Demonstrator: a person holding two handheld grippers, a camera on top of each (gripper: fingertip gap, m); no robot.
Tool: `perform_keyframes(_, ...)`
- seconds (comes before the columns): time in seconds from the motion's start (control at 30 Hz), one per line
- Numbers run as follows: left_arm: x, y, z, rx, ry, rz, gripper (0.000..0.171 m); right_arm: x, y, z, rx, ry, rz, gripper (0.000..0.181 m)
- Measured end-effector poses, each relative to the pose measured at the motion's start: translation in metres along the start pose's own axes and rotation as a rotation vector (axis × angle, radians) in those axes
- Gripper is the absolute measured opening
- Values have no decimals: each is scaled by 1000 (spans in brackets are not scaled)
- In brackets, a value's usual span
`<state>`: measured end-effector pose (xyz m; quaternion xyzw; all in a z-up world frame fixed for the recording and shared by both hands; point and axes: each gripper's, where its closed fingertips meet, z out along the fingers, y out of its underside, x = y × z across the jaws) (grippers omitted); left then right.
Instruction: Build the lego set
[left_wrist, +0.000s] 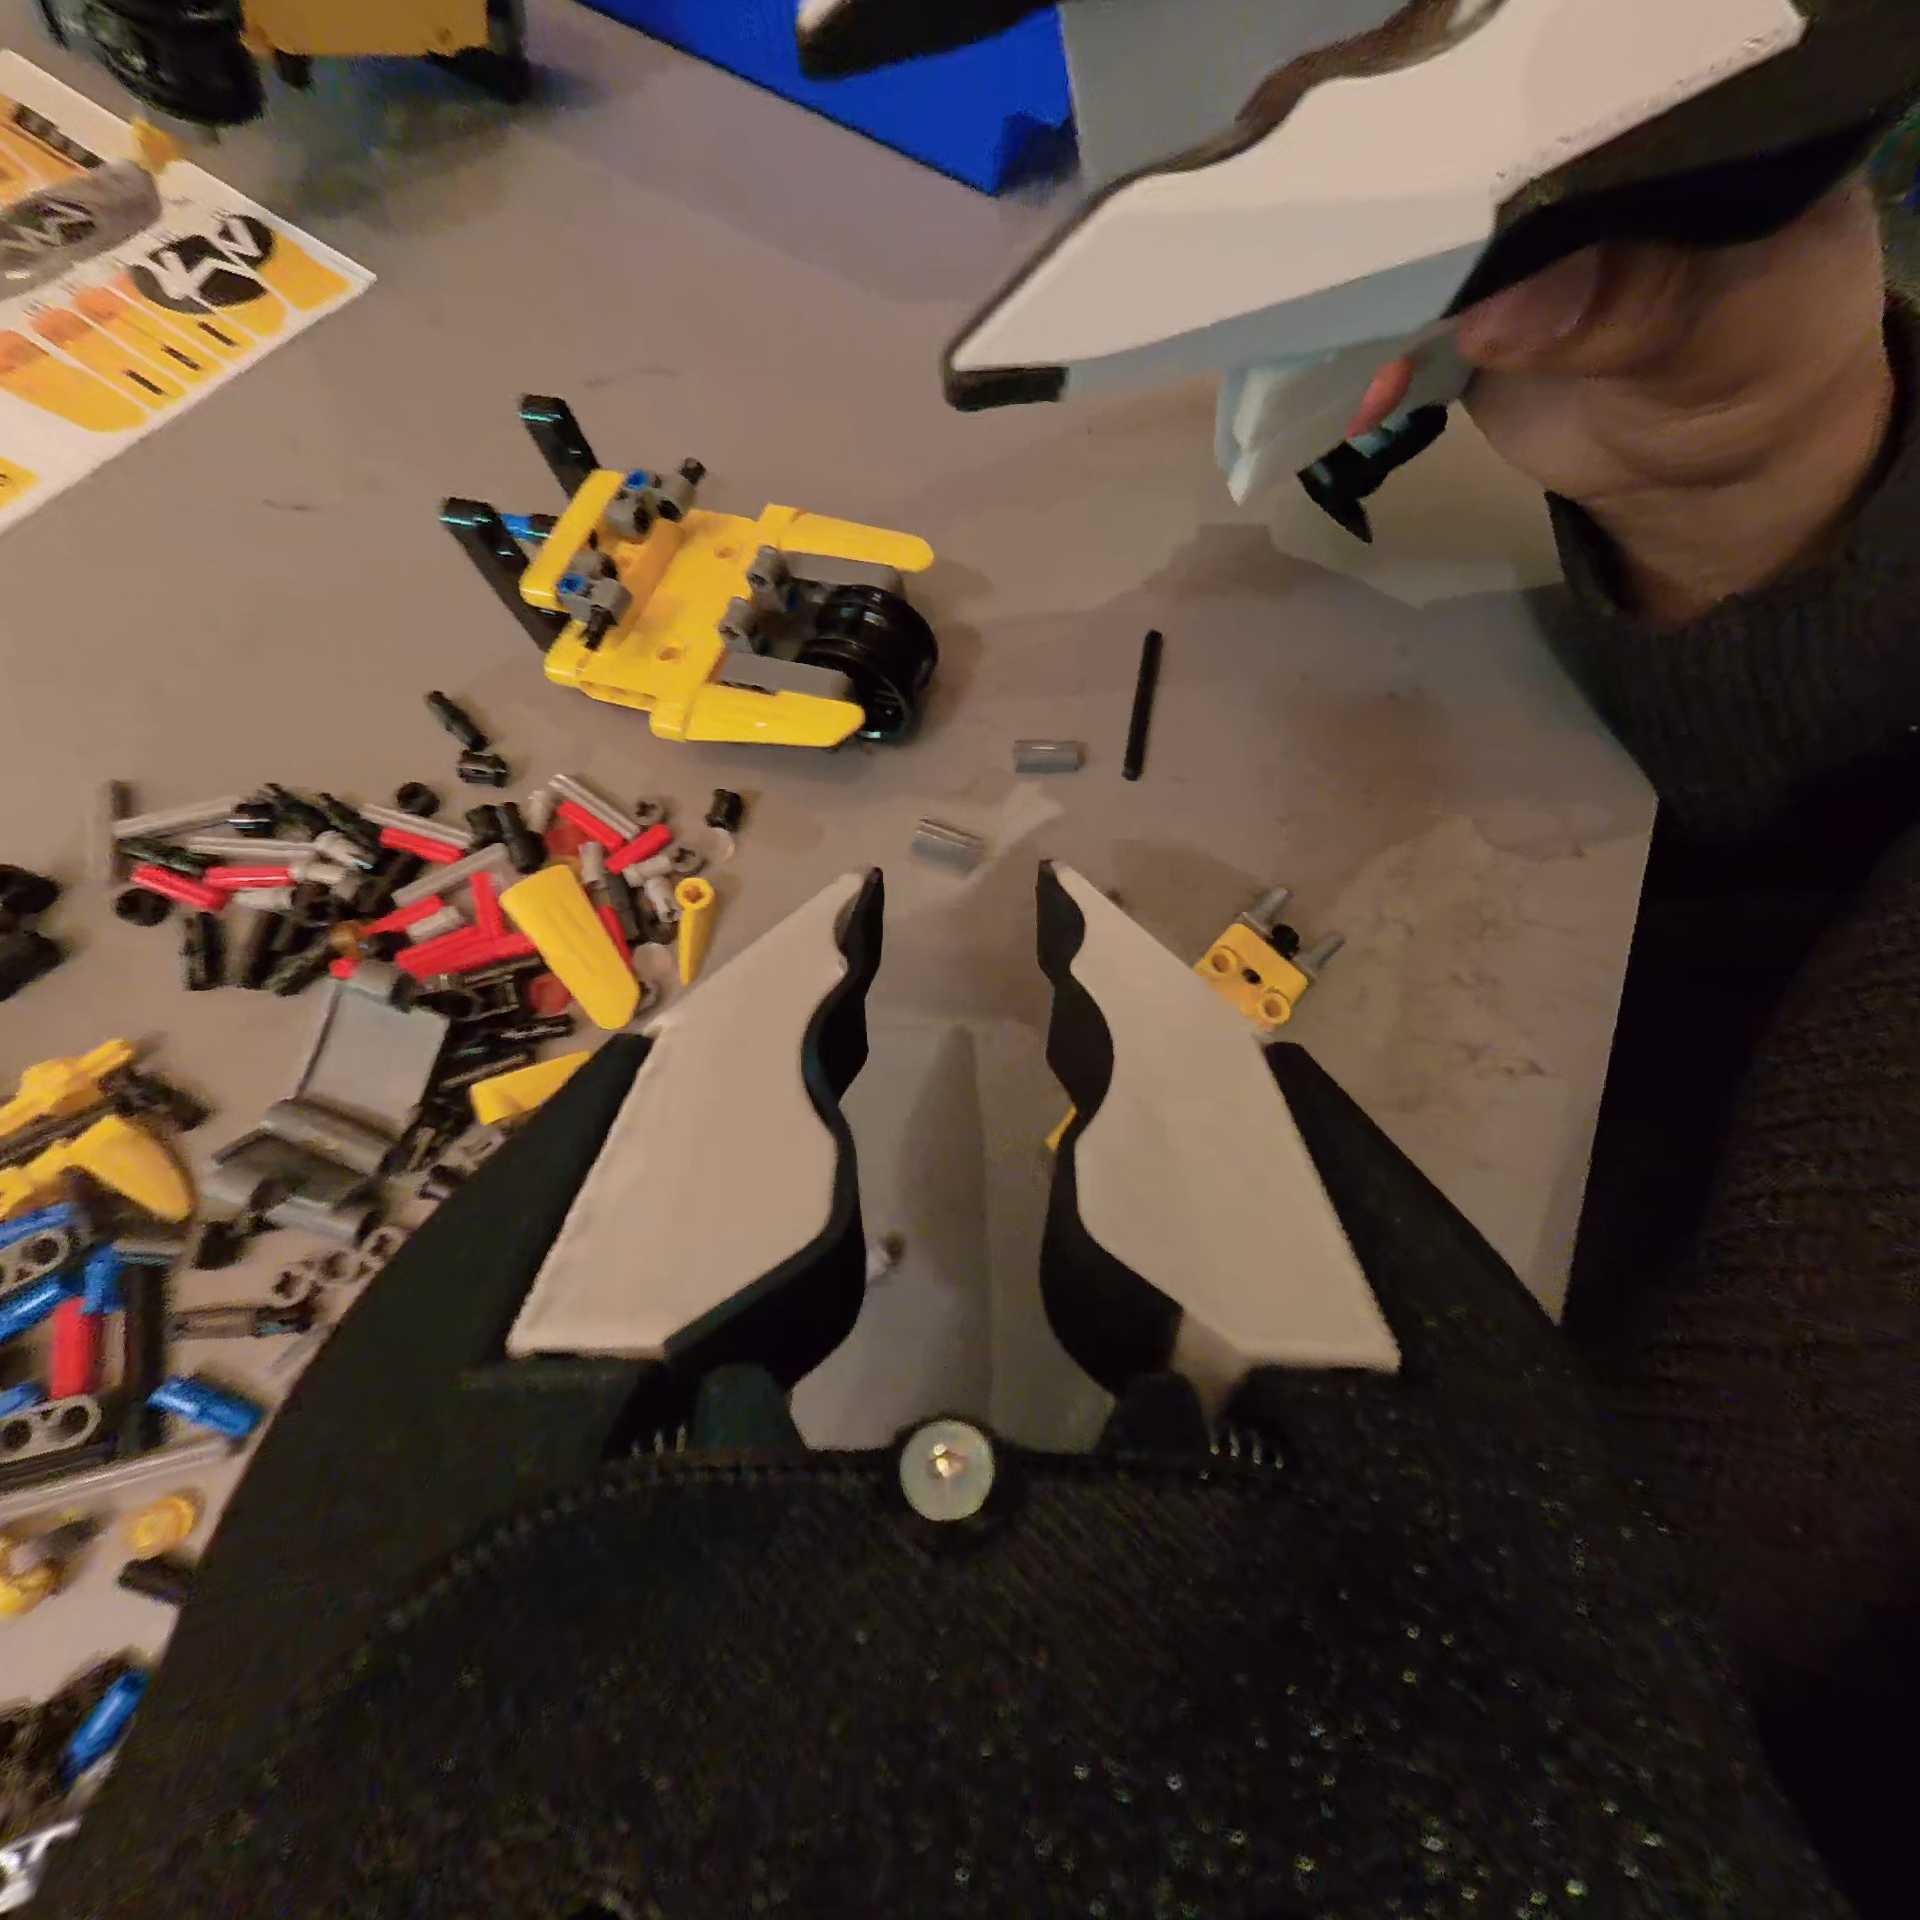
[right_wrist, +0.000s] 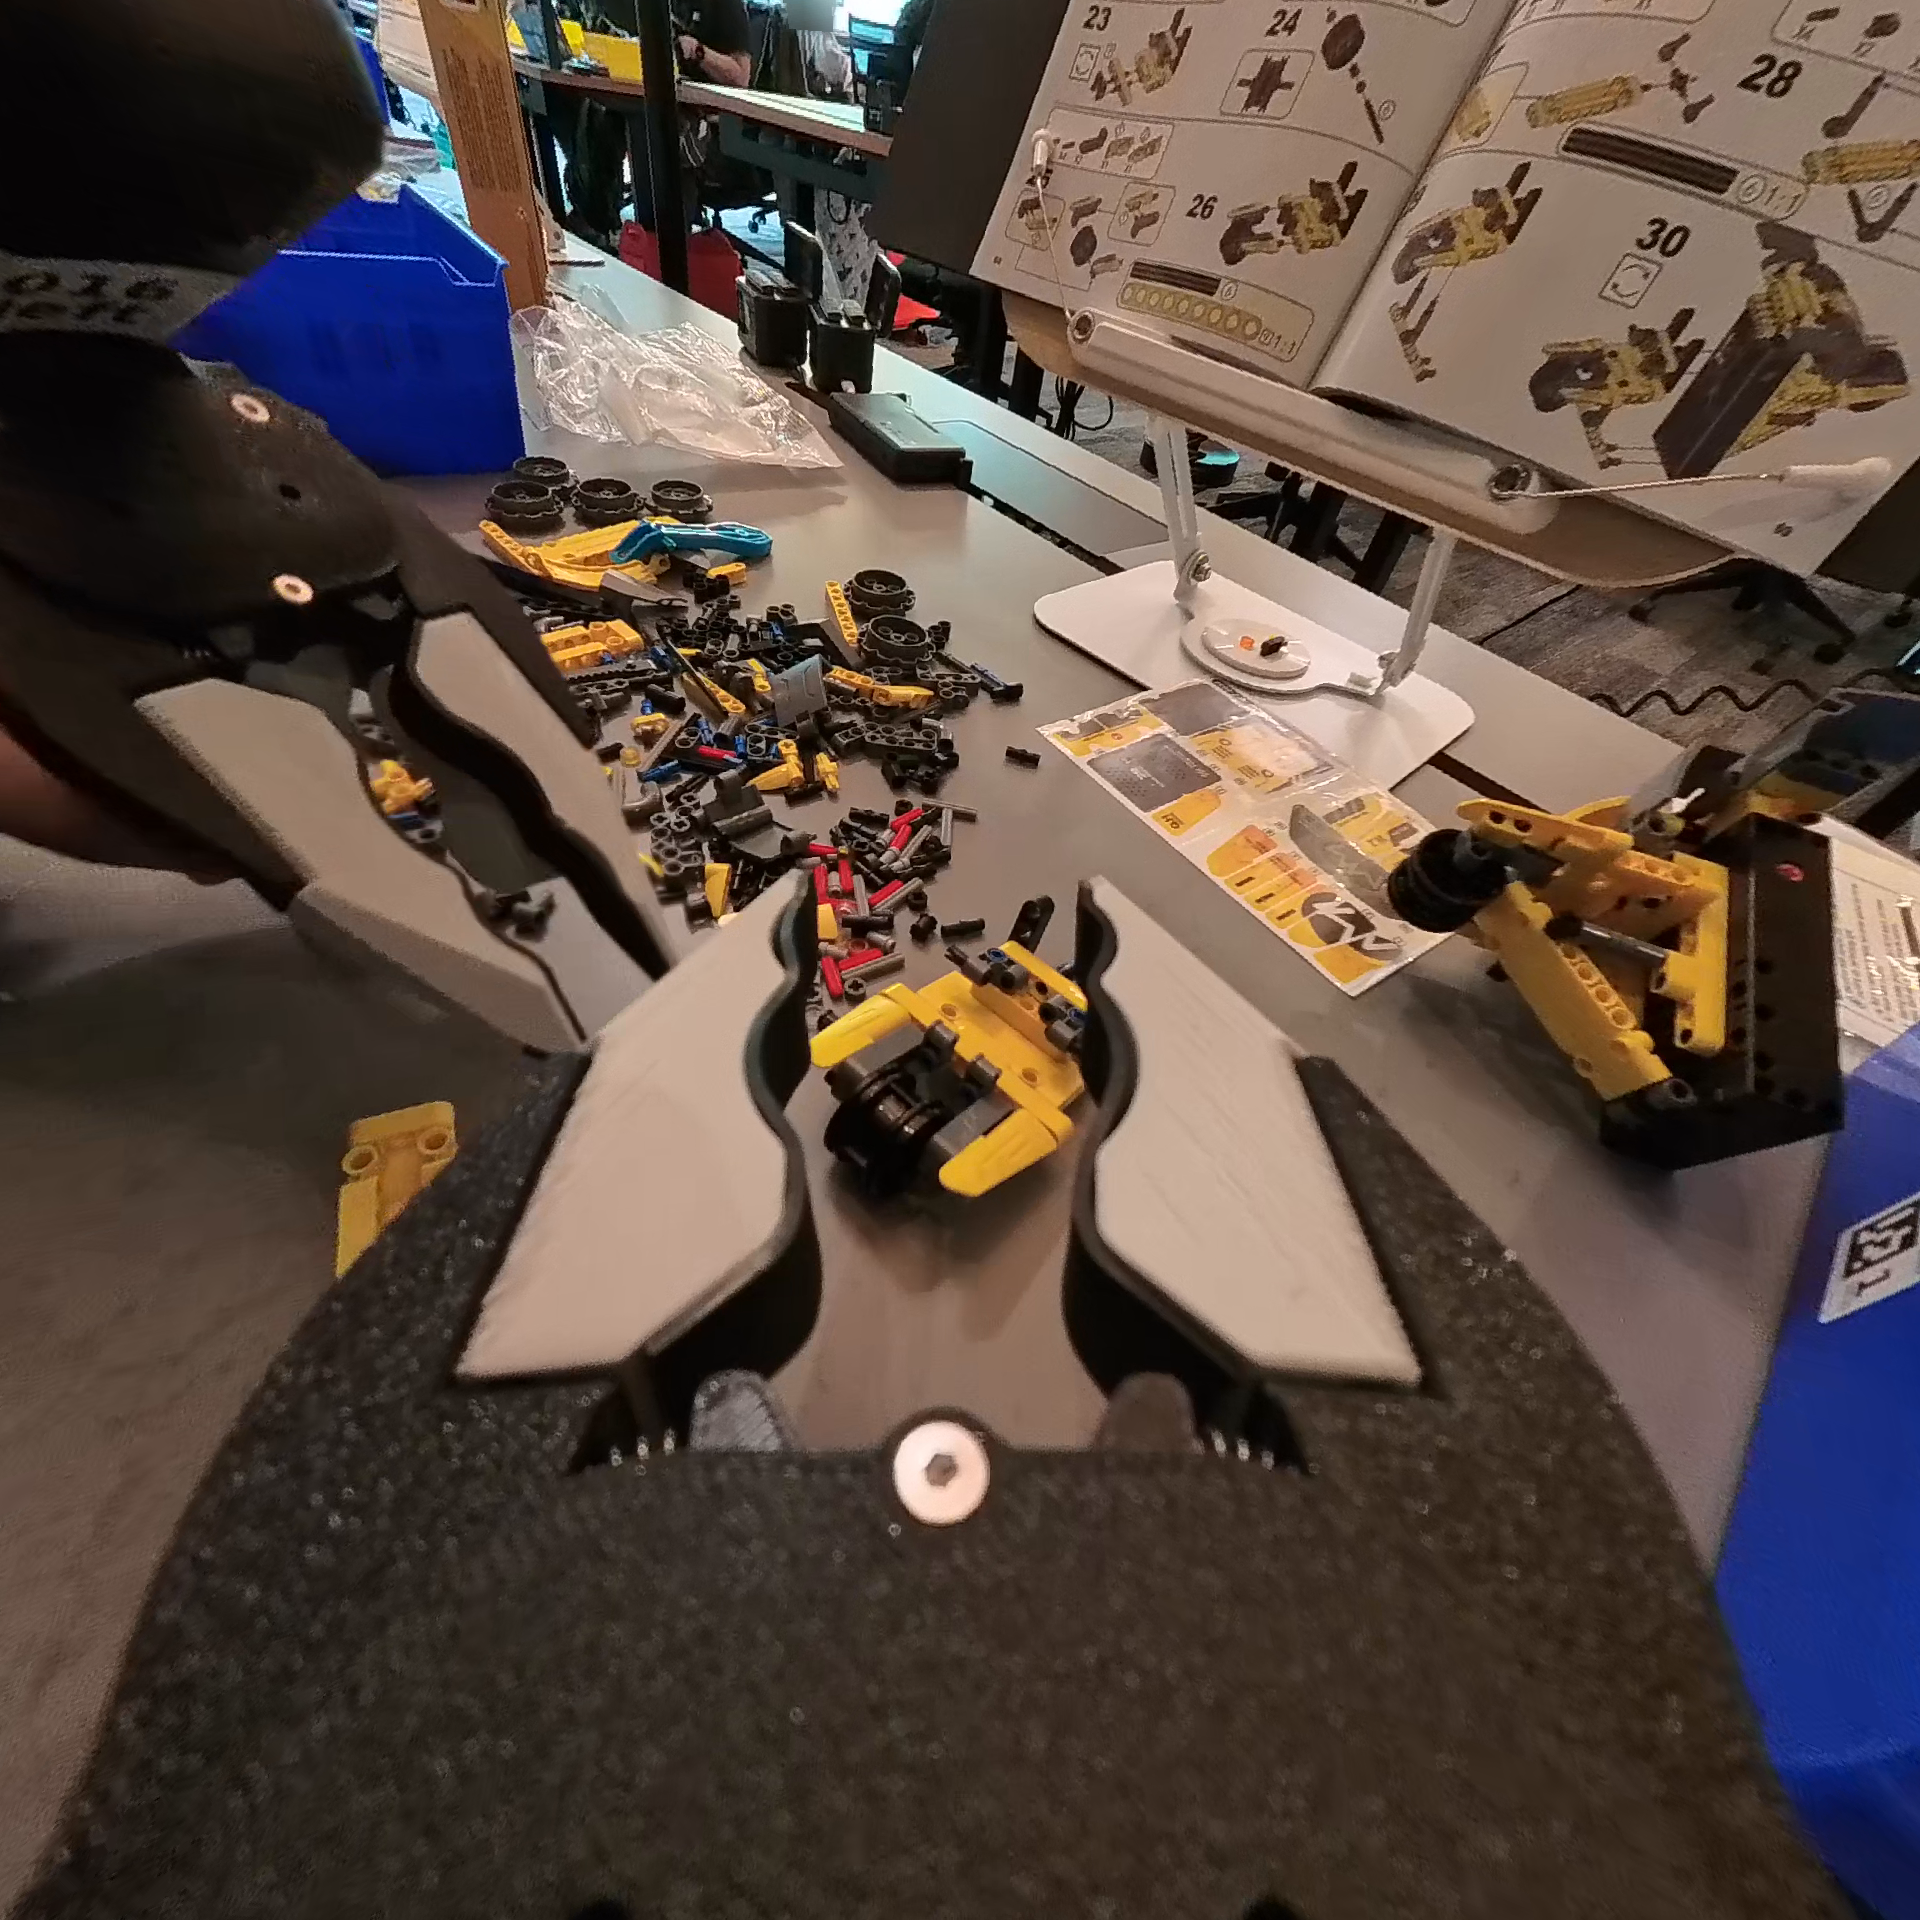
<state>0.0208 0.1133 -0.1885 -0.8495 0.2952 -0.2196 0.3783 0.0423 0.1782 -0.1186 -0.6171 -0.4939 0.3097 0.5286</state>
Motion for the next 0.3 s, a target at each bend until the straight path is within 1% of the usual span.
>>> perform_keyframes(0.13, -18, -1, -4, 24, -46, -12, 28, 0, 0, 0, 1, 0, 2, 49)
perform_keyframes(0.3, -24, -4, -7, 103, -23, -63, 27, 1, 1, 1, -5, 3, 3, 49)
